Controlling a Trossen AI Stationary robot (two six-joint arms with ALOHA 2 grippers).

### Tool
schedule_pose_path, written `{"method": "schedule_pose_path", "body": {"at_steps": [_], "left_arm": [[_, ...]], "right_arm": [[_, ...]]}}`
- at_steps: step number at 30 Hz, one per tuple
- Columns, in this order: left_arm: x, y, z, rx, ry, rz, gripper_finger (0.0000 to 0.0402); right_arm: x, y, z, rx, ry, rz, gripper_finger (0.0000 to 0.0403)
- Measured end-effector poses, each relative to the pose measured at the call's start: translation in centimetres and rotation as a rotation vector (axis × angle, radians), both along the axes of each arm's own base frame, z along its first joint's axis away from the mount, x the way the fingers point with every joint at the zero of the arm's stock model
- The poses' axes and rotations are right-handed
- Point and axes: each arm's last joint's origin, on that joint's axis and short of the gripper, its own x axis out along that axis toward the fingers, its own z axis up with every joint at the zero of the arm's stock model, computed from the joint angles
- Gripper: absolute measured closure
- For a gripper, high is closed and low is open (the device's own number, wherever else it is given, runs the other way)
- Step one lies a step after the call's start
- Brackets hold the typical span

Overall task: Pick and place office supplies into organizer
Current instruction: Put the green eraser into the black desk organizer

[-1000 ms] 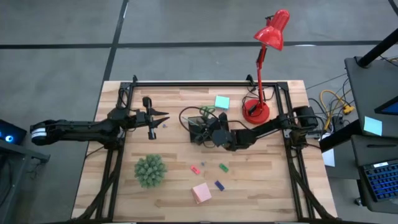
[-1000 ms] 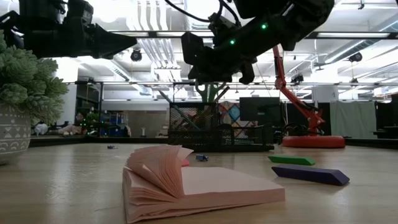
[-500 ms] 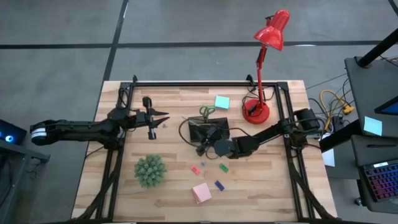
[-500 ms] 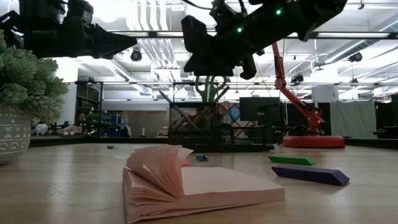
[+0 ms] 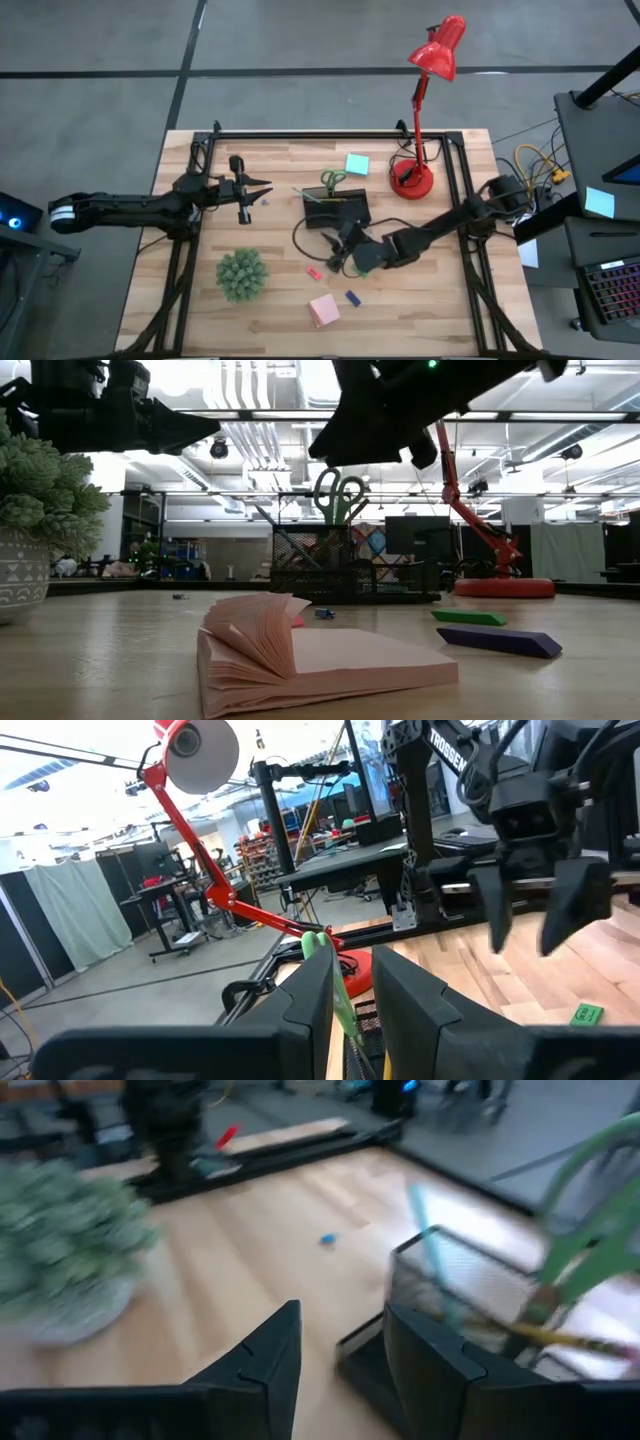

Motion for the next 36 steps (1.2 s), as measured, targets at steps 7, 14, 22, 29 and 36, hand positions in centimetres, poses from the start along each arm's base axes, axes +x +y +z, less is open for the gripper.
{"method": "schedule_pose_path", "body": {"at_steps": [7, 14, 22, 29, 36], "left_arm": [[0.0, 0.0, 0.0, -0.001, 0.002, 0.0, 0.0343], [0.0, 0.0, -0.1, -0.001, 0.003, 0.0, 0.0343], [0.0, 0.0, -0.1, -0.001, 0.003, 0.0, 0.0343], [0.0, 0.0, -0.1, -0.001, 0.004, 0.0, 0.0343], [0.0, 0.0, -0.1, -0.001, 0.003, 0.0, 0.0343]], "right_arm": [[-1.1, 0.7, 0.7, 0.239, 0.08, 0.191, 0.0268], [-2.8, 0.4, -0.1, 0.424, 0.245, 0.142, 0.0257], [-3.5, 0.5, -0.9, 0.61, 0.346, 0.119, 0.0233], [-3.9, 0.7, -1.1, 0.728, 0.414, 0.14, 0.0218], [-4.5, 0.6, -1.6, 0.783, 0.48, 0.072, 0.022]]}}
